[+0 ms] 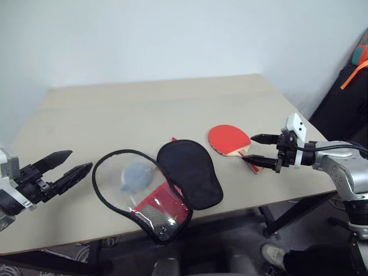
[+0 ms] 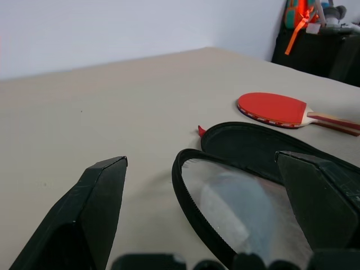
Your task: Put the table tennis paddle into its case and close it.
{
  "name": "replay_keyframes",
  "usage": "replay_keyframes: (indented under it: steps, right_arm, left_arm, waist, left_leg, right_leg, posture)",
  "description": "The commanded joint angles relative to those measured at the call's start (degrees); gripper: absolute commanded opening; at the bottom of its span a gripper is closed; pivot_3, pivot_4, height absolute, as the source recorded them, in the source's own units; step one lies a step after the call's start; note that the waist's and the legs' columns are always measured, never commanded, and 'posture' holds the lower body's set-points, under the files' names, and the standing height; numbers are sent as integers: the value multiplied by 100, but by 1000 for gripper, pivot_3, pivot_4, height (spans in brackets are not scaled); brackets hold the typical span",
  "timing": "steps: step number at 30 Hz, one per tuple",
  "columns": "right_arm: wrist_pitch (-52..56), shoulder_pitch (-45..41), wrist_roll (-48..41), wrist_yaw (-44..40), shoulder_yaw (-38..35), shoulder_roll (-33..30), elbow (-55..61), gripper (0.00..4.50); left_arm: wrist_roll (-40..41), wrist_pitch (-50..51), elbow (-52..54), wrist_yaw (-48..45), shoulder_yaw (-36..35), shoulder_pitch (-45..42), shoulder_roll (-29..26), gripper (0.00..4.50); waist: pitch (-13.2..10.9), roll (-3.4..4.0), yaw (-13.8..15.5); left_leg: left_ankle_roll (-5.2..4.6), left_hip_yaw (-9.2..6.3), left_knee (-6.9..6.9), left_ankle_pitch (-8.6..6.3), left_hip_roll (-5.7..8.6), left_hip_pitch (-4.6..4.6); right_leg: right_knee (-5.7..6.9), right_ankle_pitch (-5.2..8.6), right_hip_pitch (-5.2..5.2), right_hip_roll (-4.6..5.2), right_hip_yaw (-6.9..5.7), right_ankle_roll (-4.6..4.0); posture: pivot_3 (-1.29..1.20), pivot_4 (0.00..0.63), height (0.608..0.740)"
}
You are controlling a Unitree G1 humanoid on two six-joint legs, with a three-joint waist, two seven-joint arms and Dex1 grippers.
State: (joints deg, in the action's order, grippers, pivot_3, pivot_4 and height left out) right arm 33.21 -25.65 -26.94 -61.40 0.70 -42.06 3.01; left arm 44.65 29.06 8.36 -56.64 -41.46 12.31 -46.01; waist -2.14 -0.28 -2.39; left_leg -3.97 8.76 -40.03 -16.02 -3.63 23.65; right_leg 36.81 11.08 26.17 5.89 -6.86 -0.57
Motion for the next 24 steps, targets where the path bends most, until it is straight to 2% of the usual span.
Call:
replay_keyframes:
  steps: [1,14,19,24]
  right_arm:
    - [-130,29,-80,-19,-137,33,201,4470]
    - [260,162,40,955,-289,177,539,4470]
    - [647,155,-14,961,-196,-43,670,4470]
    - [768,-10,-7,906,-177,-83,460,4470]
  left_arm:
    - [-54,-130,29,55,51,-89,73,4500]
    - [-120,-143,-303,-15,227,-568,-14,4500]
    - [-55,-71,-236,-63,258,-658,1,4500]
    - [-99,-164,83,-24,443,-488,248,4500]
  waist:
    - [0,0,-3]
    - [0,-1,-4]
    - [0,0,-8]
    - [1,-1,-7]
  left_leg:
    - [0,0,0,0,0,0]
    - [1,1,0,0,-2,1]
    - [1,3,0,0,-1,1]
    - [1,3,0,0,-1,0]
  right_leg:
    - [0,0,0,0,0,0]
    - [1,0,1,-3,0,0]
    - [1,-1,-1,-3,1,0]
    - [1,-1,-2,-3,2,0]
  posture:
    - [0,0,706]
    - [0,0,706]
    - [0,0,706]
    - [0,0,706]
